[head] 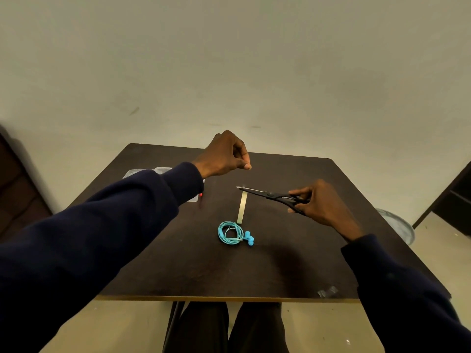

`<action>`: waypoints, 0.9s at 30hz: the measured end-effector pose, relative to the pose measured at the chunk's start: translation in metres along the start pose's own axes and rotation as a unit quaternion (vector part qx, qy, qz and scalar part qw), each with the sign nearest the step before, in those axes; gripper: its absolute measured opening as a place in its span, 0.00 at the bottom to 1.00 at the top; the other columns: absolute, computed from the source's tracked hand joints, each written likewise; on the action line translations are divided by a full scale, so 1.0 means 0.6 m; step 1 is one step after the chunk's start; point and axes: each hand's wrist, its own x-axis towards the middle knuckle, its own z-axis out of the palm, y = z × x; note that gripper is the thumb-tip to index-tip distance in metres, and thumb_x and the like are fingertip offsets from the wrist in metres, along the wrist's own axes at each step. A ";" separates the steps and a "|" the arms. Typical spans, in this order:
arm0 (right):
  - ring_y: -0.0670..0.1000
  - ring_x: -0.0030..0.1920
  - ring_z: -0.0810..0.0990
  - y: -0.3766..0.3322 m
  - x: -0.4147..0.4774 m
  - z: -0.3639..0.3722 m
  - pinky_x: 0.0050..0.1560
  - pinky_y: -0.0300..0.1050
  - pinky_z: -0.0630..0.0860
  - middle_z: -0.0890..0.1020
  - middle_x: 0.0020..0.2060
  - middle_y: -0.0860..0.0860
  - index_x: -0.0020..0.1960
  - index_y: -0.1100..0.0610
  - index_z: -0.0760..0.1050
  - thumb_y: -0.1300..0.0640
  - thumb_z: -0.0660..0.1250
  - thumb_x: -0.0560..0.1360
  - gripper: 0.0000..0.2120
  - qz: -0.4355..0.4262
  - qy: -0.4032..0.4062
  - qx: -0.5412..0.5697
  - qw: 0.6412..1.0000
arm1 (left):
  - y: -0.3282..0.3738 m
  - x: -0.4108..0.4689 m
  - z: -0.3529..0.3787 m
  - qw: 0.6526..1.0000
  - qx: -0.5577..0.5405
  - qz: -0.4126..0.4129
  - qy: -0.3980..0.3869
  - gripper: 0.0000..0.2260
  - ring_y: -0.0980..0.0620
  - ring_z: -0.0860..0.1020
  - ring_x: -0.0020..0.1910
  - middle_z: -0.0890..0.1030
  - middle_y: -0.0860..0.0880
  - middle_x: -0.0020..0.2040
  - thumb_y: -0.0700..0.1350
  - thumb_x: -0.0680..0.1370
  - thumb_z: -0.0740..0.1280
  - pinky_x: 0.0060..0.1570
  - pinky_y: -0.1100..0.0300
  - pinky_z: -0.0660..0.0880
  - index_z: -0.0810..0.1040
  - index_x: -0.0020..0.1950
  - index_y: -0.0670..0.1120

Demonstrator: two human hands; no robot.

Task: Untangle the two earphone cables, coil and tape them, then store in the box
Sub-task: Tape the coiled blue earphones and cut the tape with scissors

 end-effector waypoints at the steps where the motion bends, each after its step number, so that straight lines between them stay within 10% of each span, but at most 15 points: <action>1: 0.43 0.27 0.73 0.003 -0.001 0.000 0.24 0.30 0.66 0.82 0.34 0.43 0.58 0.54 0.83 0.55 0.80 0.68 0.20 0.002 0.003 0.001 1.000 | 0.000 -0.001 -0.001 1.000 0.000 0.000 0.001 0.05 0.57 0.84 0.37 0.85 0.52 0.37 0.41 0.70 0.79 0.44 0.64 0.81 0.85 0.40 0.42; 15: 0.48 0.40 0.79 0.127 -0.051 0.001 0.41 0.38 0.71 0.85 0.45 0.53 0.58 0.59 0.83 0.54 0.81 0.66 0.23 0.108 0.012 -0.047 0.993 | -0.006 -0.007 0.007 1.000 0.005 0.001 0.006 0.06 0.58 0.84 0.38 0.86 0.52 0.39 0.42 0.70 0.79 0.43 0.69 0.79 0.85 0.42 0.42; 19: 0.49 0.35 0.77 0.161 -0.052 0.021 0.32 0.42 0.70 0.80 0.34 0.50 0.45 0.58 0.81 0.50 0.79 0.66 0.15 0.180 0.071 -0.051 0.980 | -0.005 -0.012 0.015 1.000 -0.003 0.002 0.003 0.05 0.60 0.83 0.38 0.86 0.52 0.39 0.43 0.71 0.79 0.41 0.71 0.78 0.85 0.42 0.42; 27: 0.66 0.62 0.73 0.160 -0.031 0.033 0.63 0.65 0.70 0.77 0.59 0.60 0.57 0.57 0.72 0.54 0.69 0.71 0.17 0.247 -0.028 -0.181 0.951 | -0.003 -0.020 0.037 1.000 -0.004 -0.006 -0.014 0.05 0.60 0.83 0.37 0.86 0.52 0.39 0.44 0.71 0.79 0.41 0.70 0.77 0.86 0.42 0.44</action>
